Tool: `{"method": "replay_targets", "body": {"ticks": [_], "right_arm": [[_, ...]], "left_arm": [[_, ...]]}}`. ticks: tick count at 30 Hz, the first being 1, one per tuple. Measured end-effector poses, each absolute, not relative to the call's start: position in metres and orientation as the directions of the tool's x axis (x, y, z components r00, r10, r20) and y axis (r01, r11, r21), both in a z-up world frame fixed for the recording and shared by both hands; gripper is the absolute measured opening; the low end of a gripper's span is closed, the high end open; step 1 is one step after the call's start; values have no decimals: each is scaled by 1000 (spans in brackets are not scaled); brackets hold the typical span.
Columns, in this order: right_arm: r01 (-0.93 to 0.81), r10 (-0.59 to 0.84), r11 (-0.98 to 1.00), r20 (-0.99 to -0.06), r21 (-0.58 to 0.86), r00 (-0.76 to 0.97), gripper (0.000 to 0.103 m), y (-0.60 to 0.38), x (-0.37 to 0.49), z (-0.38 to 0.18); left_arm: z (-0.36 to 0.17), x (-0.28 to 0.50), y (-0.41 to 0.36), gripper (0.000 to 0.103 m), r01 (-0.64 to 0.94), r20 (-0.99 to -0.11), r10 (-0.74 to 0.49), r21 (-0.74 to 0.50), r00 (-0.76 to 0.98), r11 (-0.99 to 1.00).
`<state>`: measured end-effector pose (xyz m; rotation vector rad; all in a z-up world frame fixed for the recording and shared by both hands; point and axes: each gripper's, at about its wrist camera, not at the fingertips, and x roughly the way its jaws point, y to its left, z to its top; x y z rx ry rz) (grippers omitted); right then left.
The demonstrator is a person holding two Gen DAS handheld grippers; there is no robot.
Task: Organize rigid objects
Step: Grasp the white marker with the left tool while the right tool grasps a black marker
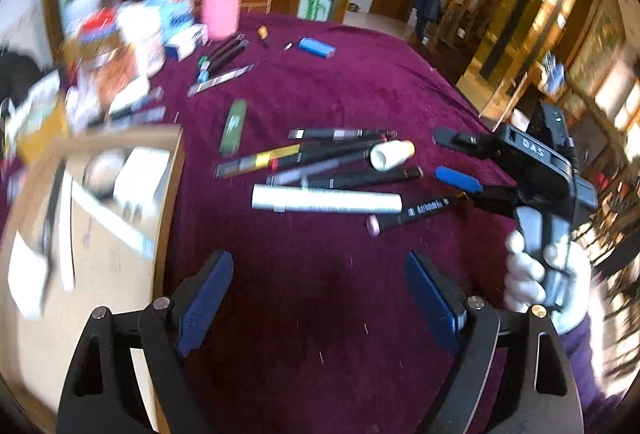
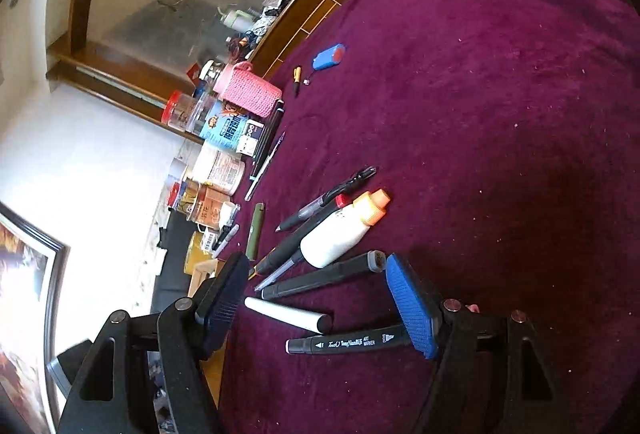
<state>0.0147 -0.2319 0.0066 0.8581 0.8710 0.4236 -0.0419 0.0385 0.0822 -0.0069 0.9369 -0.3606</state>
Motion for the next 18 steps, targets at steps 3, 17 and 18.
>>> {"method": "replay_targets", "body": {"ticks": [3, 17, 18], "right_arm": [[20, 639, 601, -496, 799, 588, 75, -233, 16, 5], [52, 606, 617, -516, 785, 606, 76, -241, 16, 6], [55, 605, 620, -522, 783, 601, 76, -240, 17, 5]], "left_arm": [[76, -16, 22, 87, 351, -796, -295, -111, 529, 930], [12, 17, -36, 78, 637, -915, -251, 8, 315, 771], [13, 11, -36, 76, 645, -919, -265, -15, 293, 764]]}}
